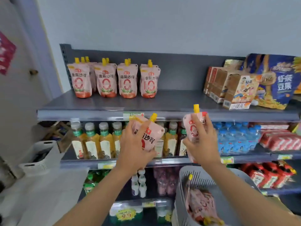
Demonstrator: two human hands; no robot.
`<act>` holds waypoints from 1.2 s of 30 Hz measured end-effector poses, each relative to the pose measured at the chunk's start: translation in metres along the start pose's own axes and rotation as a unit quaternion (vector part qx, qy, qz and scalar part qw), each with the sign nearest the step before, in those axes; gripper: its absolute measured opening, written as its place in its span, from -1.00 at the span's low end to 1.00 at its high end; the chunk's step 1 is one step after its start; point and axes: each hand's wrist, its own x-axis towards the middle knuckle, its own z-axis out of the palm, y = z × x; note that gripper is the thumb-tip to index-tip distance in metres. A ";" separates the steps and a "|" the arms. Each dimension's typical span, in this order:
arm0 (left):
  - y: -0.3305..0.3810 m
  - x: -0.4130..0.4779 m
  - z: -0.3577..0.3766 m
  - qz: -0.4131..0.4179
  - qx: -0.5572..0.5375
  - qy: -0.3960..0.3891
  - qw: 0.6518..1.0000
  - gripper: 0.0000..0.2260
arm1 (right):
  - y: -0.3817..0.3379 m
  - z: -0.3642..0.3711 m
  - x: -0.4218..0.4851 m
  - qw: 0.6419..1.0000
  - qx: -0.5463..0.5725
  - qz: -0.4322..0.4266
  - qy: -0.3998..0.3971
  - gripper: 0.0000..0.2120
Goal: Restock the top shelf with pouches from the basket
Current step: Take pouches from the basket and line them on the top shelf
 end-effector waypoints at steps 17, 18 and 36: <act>-0.130 0.203 -0.132 -0.067 0.000 0.246 0.967 -0.28 | -0.147 0.120 0.197 0.963 0.215 -0.156 -0.032 -0.24; -0.139 0.209 -0.133 -0.071 0.007 0.244 0.967 -0.28 | -0.150 0.129 0.203 0.963 0.219 -0.156 -0.036 -0.24; -0.256 0.251 -0.138 -0.042 -0.039 0.216 0.975 -0.20 | -0.222 0.228 0.212 0.959 0.229 -0.159 -0.054 -0.20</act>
